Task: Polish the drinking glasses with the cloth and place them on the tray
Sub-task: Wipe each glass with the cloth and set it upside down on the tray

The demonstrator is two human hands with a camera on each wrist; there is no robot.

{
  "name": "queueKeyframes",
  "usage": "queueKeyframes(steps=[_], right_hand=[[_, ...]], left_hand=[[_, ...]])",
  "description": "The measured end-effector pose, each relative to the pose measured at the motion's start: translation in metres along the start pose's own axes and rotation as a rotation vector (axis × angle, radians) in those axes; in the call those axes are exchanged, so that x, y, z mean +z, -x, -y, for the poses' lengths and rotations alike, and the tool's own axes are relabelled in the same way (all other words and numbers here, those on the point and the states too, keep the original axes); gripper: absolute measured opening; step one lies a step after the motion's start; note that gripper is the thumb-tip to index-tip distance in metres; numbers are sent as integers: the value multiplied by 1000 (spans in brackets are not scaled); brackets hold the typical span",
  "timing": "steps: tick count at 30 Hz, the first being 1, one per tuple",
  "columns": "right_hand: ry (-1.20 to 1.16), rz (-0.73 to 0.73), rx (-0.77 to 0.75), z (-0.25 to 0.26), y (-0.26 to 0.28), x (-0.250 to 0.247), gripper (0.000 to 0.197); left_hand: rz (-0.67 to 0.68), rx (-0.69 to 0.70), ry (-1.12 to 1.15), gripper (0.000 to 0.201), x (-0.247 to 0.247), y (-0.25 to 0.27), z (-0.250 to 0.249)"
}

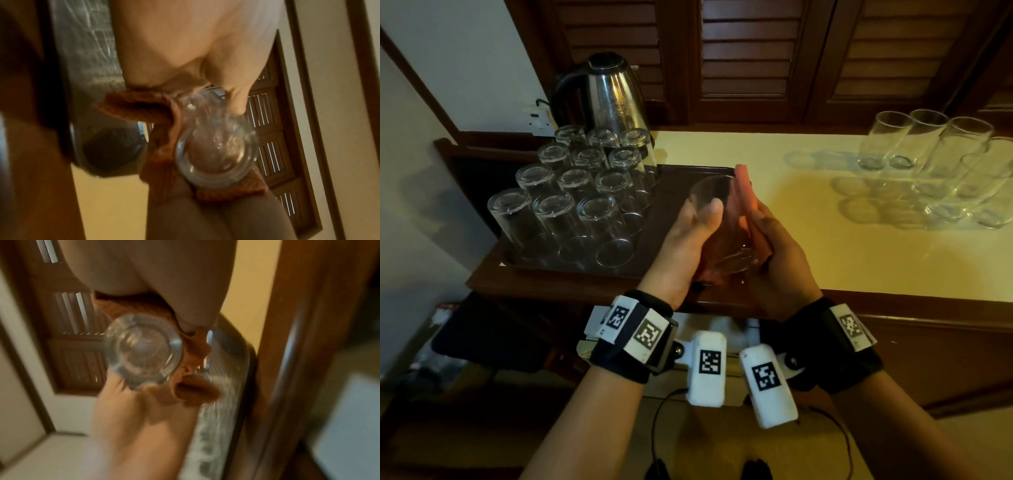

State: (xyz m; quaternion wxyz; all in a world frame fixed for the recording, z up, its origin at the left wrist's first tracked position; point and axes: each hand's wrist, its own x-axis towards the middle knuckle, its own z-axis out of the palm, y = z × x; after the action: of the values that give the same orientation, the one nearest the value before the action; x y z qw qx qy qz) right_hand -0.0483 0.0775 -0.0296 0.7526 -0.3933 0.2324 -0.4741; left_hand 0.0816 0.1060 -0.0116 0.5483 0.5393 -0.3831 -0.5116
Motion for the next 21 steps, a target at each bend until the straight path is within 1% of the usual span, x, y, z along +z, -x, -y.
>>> queueKeyframes(steps=[1,3,5,6,8,10,11,12,13,15,17,19,21], right_hand=[[57,-13,-20,2,-1,-1,43],[224,-54,-56,4,-4,-1,43],[278,-75,-65,0,-6,-2,44],[256,-70,-54,-1,-6,-1,44],[135,-17,-17,-3,-4,1,42],[4,34,7,-1,-2,1,41],[-42,54,17,0,-1,-1,42],[-55,68,18,1,0,-3,44],[-22,58,9,1,1,-4,44],[132,19,-29,-3,0,-6,44],[241,-28,-52,-8,-2,-4,44],[200,-28,-34,-9,-3,-1,45],[51,-7,26,-5,-2,1,44]], left_hand=[[-2,-18,0,78,-1,-1,-1],[-6,-28,-6,72,0,-3,-1],[-6,-25,-25,72,5,-4,-1],[-9,-10,-41,77,8,-3,-1],[-16,16,-55,83,9,0,0],[24,-16,-9,82,4,0,1],[37,-36,26,75,0,-1,1],[36,-49,47,64,-5,-1,-1],[28,-59,64,58,-8,-2,-3],[24,-73,59,61,-10,-4,-6],[20,-62,-3,68,-3,-1,-9],[-5,-42,-43,82,4,2,-5],[-22,-7,-26,86,6,3,-1]])
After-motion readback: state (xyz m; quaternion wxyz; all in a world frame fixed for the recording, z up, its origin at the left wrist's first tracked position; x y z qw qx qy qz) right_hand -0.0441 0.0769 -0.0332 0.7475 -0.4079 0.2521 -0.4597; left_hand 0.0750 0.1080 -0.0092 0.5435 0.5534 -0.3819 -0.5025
